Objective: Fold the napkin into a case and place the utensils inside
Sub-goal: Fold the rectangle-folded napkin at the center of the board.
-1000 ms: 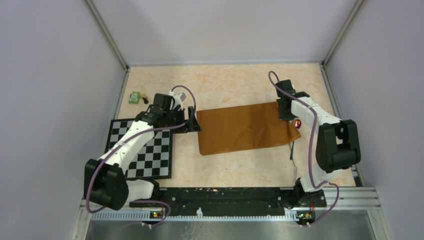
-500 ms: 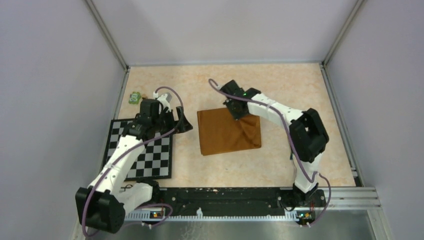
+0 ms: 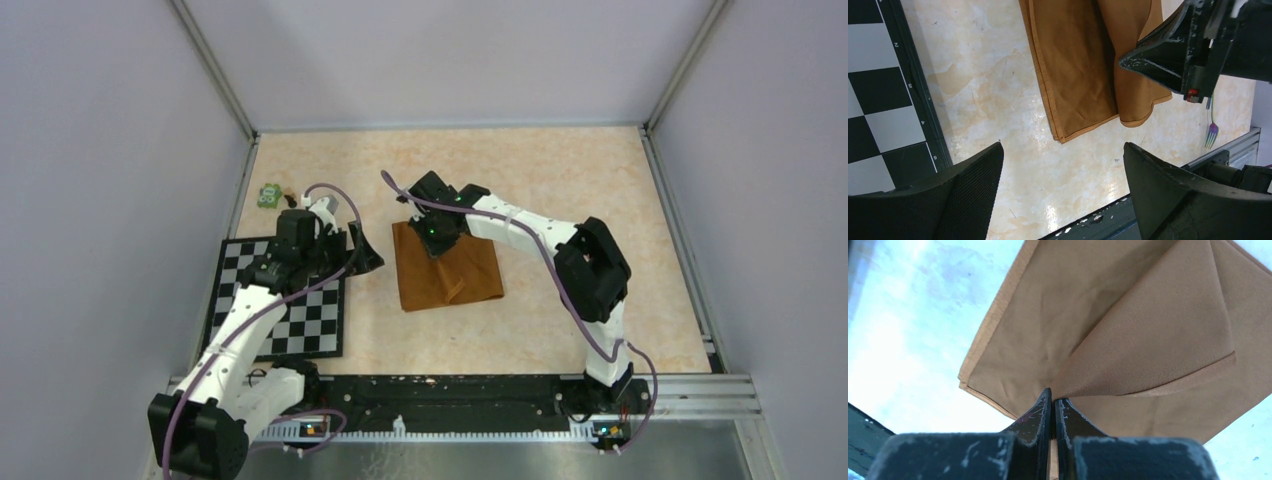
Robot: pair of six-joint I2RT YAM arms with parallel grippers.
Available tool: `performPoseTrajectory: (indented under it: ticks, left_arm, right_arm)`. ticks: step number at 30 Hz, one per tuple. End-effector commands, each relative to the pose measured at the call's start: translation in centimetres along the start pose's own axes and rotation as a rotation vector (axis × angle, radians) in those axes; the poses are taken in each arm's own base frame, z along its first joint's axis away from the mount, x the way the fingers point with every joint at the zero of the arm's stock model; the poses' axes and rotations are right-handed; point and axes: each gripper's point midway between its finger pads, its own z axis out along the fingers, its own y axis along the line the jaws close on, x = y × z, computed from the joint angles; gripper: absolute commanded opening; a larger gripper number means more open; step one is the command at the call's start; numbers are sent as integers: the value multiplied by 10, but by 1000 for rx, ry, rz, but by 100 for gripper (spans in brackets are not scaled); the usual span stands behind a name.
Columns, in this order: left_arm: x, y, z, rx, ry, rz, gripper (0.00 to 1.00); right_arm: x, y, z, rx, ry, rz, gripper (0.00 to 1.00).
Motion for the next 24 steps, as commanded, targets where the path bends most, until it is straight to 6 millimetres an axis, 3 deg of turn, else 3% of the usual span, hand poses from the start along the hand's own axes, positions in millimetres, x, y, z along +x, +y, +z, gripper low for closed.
performPoseTrajectory:
  ticks: [1, 24]
  left_arm:
    - [-7, -4, 0, 27, -40, -5, 94]
    - [-4, -3, 0, 27, -29, -4, 93]
  right_arm:
    - [-21, 16, -2, -48, -51, 15, 0]
    - [-32, 21, 22, -67, -46, 46, 0]
